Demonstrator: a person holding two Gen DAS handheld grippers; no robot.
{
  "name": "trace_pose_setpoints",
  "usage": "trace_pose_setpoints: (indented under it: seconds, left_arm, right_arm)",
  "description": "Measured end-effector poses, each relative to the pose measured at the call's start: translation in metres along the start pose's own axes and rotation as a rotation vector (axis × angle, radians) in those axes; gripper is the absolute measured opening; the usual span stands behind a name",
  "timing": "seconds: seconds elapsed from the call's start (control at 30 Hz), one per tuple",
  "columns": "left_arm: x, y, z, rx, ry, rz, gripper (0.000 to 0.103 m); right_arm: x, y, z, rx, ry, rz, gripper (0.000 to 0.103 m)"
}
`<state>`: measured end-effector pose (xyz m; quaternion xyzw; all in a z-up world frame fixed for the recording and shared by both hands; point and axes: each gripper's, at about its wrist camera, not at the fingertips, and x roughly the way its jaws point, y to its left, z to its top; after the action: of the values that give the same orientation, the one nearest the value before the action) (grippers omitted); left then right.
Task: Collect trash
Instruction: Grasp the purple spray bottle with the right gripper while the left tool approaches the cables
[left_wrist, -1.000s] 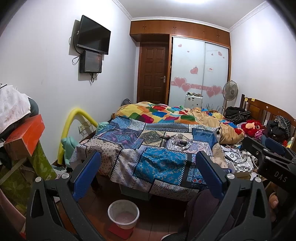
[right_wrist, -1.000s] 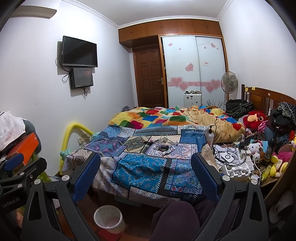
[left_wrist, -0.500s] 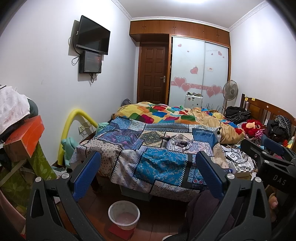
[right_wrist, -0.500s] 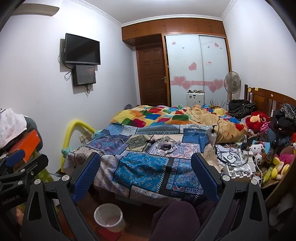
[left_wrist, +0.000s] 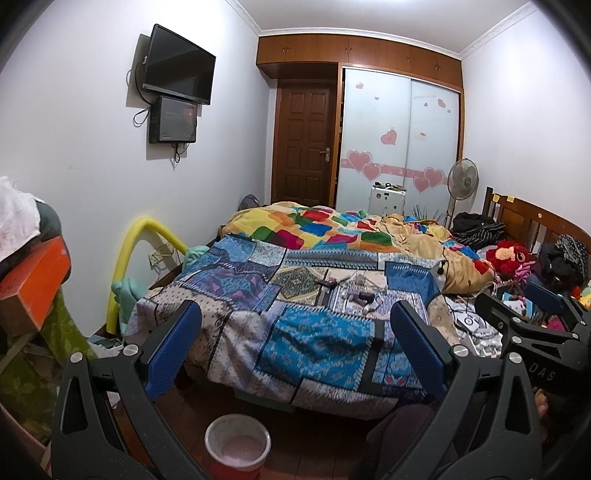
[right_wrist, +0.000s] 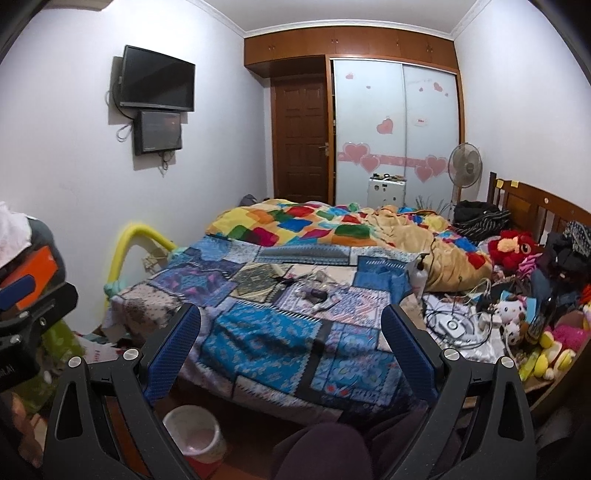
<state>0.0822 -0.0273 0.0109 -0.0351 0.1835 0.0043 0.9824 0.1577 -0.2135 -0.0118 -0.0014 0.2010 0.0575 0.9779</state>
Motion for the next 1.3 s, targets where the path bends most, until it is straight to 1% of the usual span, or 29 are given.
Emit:
trace_pose_setpoints:
  seconds: [0.17,0.33,0.43,0.63,0.7,0.8,0.83,0.9,1.0,1.07,1.13,1.2,1.23,1.3]
  left_arm:
    - [0.047,-0.014,0.018,-0.004,0.001,-0.015,0.103]
    - [0.105,-0.028,0.032,-0.016,0.036,-0.040,0.103]
    - [0.139,-0.035,0.036,-0.019,0.067,-0.043,0.103]
    - [0.218,-0.055,0.039,-0.012,0.126,-0.037,0.103]
    - [0.238,-0.057,0.037,-0.013,0.144,-0.044,0.103]
    - [0.276,-0.063,0.032,-0.019,0.182,-0.056,0.102]
    - [0.289,-0.065,0.029,-0.020,0.194,-0.059,0.101]
    - [0.313,-0.068,0.022,-0.019,0.225,-0.061,0.093]
    - [0.353,-0.074,0.010,-0.012,0.286,-0.065,0.084]
    - [0.379,-0.076,0.000,-0.010,0.320,-0.065,0.080]
    - [0.402,-0.078,-0.009,-0.011,0.354,-0.065,0.073]
    - [0.426,-0.078,-0.018,-0.005,0.391,-0.071,0.070]
    - [0.437,-0.078,-0.021,0.001,0.407,-0.076,0.069]
    - [0.459,-0.078,-0.026,0.007,0.437,-0.075,0.069]
  right_arm:
    - [0.041,-0.016,0.015,-0.003,0.043,-0.014,0.098]
    - [0.073,-0.032,0.025,-0.025,0.046,-0.032,0.098]
    - [0.099,-0.042,0.034,-0.041,0.064,-0.032,0.098]
    - [0.155,-0.065,0.045,-0.079,0.098,-0.004,0.098]
    - [0.172,-0.070,0.046,-0.091,0.116,0.008,0.098]
    - [0.206,-0.077,0.042,-0.109,0.166,0.054,0.098]
    - [0.213,-0.079,0.042,-0.111,0.177,0.060,0.098]
    - [0.234,-0.085,0.040,-0.114,0.204,0.077,0.098]
    - [0.264,-0.092,0.035,-0.121,0.239,0.108,0.097]
    - [0.287,-0.095,0.030,-0.120,0.277,0.145,0.097]
    - [0.308,-0.097,0.023,-0.114,0.310,0.194,0.094]
    - [0.329,-0.097,0.017,-0.112,0.351,0.248,0.085]
    - [0.341,-0.098,0.016,-0.113,0.369,0.272,0.082]
    - [0.358,-0.095,0.011,-0.119,0.397,0.292,0.067]
